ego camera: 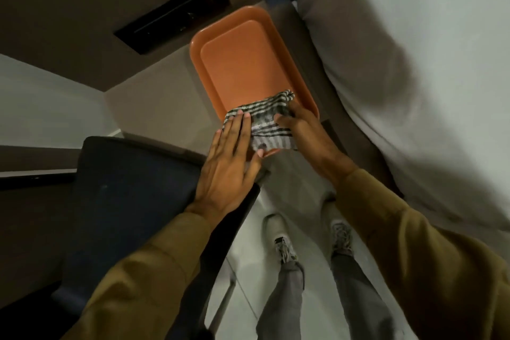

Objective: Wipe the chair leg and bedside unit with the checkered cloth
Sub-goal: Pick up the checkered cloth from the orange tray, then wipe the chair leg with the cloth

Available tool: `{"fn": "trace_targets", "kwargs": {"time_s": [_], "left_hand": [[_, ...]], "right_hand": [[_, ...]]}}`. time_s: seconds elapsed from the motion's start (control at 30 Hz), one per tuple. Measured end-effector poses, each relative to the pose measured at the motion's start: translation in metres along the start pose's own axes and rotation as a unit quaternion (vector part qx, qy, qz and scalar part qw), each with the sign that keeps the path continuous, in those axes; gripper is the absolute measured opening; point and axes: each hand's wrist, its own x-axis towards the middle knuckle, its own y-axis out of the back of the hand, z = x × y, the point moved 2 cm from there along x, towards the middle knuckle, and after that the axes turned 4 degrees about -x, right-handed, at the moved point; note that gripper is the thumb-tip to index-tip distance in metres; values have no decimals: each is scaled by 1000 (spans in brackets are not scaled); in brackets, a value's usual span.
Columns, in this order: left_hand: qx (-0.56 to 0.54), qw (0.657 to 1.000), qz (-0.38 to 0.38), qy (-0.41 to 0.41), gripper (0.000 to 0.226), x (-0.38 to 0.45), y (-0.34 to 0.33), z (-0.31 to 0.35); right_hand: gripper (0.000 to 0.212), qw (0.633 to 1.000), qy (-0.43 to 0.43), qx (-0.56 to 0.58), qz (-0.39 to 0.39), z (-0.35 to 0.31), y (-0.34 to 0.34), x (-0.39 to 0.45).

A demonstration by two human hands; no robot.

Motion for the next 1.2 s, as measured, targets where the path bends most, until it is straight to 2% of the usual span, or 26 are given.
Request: {"fn": "trace_targets", "kwargs": {"time_s": [0.13, 0.33, 0.5, 0.67, 0.73, 0.9, 1.1, 1.2], "left_hand": [[24, 999, -24, -35, 71, -61, 11, -1], [107, 991, -72, -44, 70, -172, 4, -20], [159, 978, -123, -58, 75, -255, -23, -35], [245, 948, -158, -129, 76, -317, -62, -49], [271, 938, -151, -154, 75, -324, -75, -55], [279, 943, -77, -165, 77, -299, -100, -81], [261, 942, 15, -211, 77, -259, -132, -115], [255, 937, 14, -237, 79, -255, -153, -124]], "right_hand": [[34, 998, 18, -18, 59, 14, -9, -67], [27, 992, -17, 64, 107, 71, -27, -188], [20, 988, -15, 59, 139, 153, -52, -282], [33, 971, -93, 30, 218, 265, -100, -343], [29, 961, -121, 44, 245, 307, -124, -362], [29, 952, -170, 47, 249, 379, -192, -376], [34, 945, -177, 113, 251, 411, -272, -358], [32, 946, -179, 146, 228, 414, -305, -348]]}}
